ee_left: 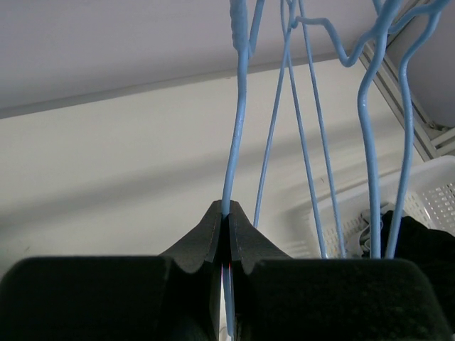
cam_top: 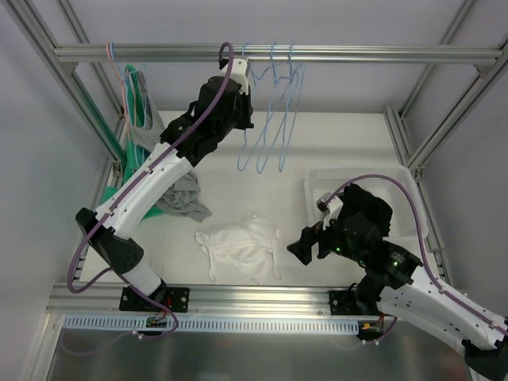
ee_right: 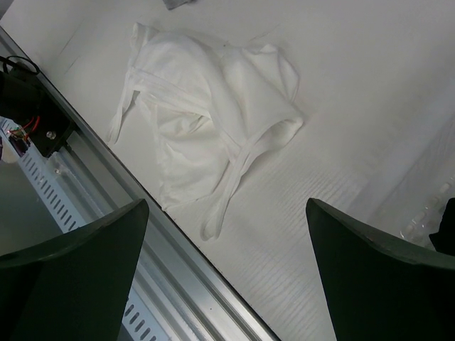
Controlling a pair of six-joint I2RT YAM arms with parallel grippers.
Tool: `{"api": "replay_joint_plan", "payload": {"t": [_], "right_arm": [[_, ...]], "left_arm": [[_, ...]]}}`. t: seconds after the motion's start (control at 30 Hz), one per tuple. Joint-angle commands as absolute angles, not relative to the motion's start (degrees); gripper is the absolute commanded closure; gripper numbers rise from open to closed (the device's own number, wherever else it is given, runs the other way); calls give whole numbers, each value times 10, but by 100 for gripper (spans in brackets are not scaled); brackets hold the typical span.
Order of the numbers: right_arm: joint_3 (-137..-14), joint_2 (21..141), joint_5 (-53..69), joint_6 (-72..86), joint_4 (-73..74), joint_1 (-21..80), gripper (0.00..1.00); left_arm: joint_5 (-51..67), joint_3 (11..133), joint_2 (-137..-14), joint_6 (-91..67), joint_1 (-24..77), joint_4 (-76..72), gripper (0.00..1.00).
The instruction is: Remove the tank top from the hanger
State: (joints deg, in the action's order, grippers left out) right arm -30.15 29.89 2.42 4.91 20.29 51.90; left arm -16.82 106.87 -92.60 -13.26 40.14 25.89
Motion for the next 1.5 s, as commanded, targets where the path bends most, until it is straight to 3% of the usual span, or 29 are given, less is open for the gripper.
{"api": "replay_joint_plan", "payload": {"t": [0.0,0.23,0.47,1.47], "right_arm": [[-298,308,33,46,197,519,0],[-292,319,42,49,177,520,0],[-288,326,43,51,170,519,0],[-271,373,63,63,121,520,1]], "left_arm": [[-156,1055,-917,-145,405,250,100],[-176,1112,-938,-99,412,309,100],[-274,1097,-905,-83,415,330,100],[-186,1156,-967,-31,433,359,100]]}}
